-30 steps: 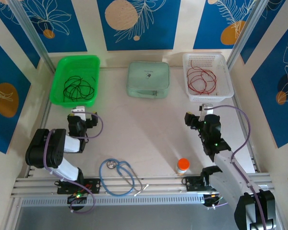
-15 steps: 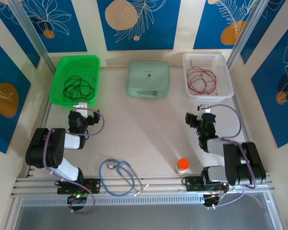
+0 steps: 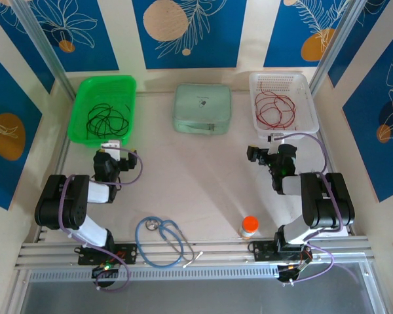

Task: Untangle the cables

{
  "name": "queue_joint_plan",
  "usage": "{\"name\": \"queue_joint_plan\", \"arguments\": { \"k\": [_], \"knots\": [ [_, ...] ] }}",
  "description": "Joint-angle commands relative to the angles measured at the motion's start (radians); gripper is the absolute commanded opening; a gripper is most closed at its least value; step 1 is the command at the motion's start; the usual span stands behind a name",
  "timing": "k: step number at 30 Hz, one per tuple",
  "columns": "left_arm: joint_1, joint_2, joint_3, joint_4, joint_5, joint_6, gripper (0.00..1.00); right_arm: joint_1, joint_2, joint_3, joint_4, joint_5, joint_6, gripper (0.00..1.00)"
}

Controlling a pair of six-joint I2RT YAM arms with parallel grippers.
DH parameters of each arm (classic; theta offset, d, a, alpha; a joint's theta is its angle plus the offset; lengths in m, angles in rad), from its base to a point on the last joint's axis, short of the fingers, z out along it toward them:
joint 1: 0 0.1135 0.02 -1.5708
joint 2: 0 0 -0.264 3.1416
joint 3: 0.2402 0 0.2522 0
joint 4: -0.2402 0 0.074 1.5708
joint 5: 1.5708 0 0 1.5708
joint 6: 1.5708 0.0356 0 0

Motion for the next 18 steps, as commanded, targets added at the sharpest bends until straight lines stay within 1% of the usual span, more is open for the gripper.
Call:
{"name": "queue_joint_plan", "arguments": {
  "k": [1, 7, 11, 18],
  "knots": [
    [-0.008, -0.006, 0.017, 0.000, 0.019, 0.010, 1.00, 0.006, -0.009, 0.012, 0.011, -0.009, -0.019, 0.99],
    [-0.008, -0.006, 0.020, -0.005, 0.022, 0.011, 1.00, 0.005, -0.008, 0.013, 0.014, -0.011, -0.019, 0.99],
    [-0.009, -0.004, 0.033, -0.030, 0.076, 0.033, 1.00, 0.004, -0.008, 0.013, 0.015, -0.011, -0.019, 0.99],
    [-0.008, -0.005, 0.032, -0.029, 0.073, 0.030, 1.00, 0.004, -0.008, 0.013, 0.014, -0.011, -0.019, 0.99]
  ]
}}
